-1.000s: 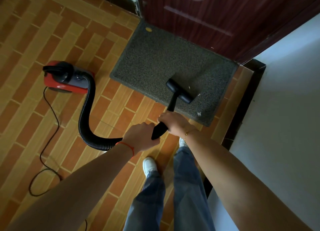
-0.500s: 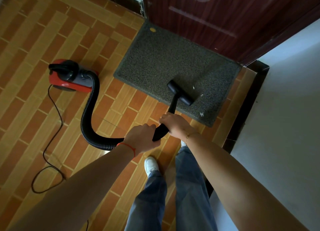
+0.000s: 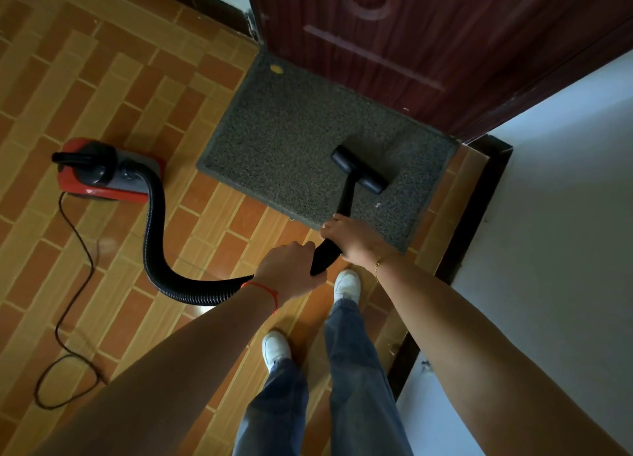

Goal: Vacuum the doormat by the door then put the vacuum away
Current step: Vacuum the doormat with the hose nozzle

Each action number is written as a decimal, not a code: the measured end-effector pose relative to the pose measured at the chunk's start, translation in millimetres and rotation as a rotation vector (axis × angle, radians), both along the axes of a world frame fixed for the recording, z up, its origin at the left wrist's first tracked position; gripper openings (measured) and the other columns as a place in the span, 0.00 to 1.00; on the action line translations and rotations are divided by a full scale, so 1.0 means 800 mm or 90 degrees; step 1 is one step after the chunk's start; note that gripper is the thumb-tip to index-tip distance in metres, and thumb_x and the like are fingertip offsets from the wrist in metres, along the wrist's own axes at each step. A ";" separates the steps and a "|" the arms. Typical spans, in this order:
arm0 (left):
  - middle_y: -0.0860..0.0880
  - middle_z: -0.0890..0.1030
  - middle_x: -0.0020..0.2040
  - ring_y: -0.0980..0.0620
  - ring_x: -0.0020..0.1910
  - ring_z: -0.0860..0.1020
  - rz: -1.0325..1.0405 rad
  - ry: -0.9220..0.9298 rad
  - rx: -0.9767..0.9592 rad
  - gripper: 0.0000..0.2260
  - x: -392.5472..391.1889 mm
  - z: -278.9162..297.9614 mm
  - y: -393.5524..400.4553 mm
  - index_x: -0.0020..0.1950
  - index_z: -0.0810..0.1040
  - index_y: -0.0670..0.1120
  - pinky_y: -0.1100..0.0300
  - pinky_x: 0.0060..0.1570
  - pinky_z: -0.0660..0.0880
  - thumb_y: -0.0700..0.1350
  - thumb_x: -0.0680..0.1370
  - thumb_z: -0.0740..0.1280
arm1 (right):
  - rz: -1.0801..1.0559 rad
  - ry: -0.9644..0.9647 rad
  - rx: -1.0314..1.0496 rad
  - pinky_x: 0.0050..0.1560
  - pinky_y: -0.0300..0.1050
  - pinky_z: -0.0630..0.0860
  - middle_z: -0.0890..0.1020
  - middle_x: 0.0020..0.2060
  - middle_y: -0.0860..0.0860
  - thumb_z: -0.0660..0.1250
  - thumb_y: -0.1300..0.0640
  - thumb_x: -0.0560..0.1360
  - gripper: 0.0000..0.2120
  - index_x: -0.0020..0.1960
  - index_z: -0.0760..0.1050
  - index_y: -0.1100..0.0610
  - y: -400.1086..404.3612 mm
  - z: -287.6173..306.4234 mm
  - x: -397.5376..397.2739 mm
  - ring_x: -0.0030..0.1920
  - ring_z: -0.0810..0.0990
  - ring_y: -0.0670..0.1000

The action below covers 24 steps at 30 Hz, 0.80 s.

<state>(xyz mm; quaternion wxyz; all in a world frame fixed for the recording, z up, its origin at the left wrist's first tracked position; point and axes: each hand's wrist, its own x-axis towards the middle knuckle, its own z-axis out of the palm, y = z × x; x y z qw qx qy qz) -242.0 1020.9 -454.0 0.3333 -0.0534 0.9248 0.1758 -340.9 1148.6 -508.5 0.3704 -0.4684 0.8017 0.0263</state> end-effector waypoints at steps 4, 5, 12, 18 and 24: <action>0.52 0.72 0.34 0.51 0.33 0.74 0.011 0.009 0.001 0.14 -0.053 -0.005 0.018 0.52 0.74 0.47 0.59 0.31 0.70 0.57 0.76 0.62 | 0.011 0.016 0.003 0.59 0.52 0.76 0.76 0.59 0.51 0.66 0.66 0.74 0.16 0.60 0.72 0.56 0.014 -0.003 -0.055 0.67 0.69 0.55; 0.52 0.71 0.34 0.50 0.33 0.74 0.012 0.011 0.001 0.14 -0.066 -0.007 0.022 0.51 0.74 0.47 0.59 0.32 0.70 0.57 0.76 0.62 | 0.016 0.020 0.005 0.59 0.52 0.75 0.76 0.59 0.51 0.65 0.66 0.74 0.16 0.60 0.72 0.56 0.018 -0.003 -0.069 0.67 0.69 0.55; 0.53 0.70 0.31 0.53 0.28 0.71 0.043 0.029 0.020 0.12 -0.154 -0.020 0.053 0.49 0.73 0.46 0.60 0.27 0.67 0.55 0.76 0.62 | 0.032 0.025 0.018 0.58 0.51 0.73 0.75 0.61 0.52 0.64 0.67 0.75 0.16 0.62 0.71 0.57 0.046 -0.004 -0.164 0.69 0.68 0.55; 0.54 0.69 0.31 0.53 0.29 0.71 0.061 0.034 0.033 0.12 -0.209 -0.026 0.069 0.51 0.73 0.47 0.61 0.27 0.65 0.55 0.77 0.63 | 0.039 0.037 0.019 0.57 0.50 0.74 0.75 0.60 0.51 0.66 0.67 0.74 0.16 0.60 0.72 0.56 0.060 -0.005 -0.222 0.67 0.70 0.54; 0.52 0.72 0.32 0.51 0.30 0.74 0.061 0.045 0.037 0.12 -0.237 -0.028 0.077 0.51 0.73 0.47 0.61 0.29 0.68 0.55 0.77 0.63 | 0.037 0.040 0.012 0.54 0.51 0.77 0.77 0.57 0.51 0.67 0.67 0.73 0.15 0.58 0.73 0.56 0.068 -0.005 -0.252 0.64 0.73 0.54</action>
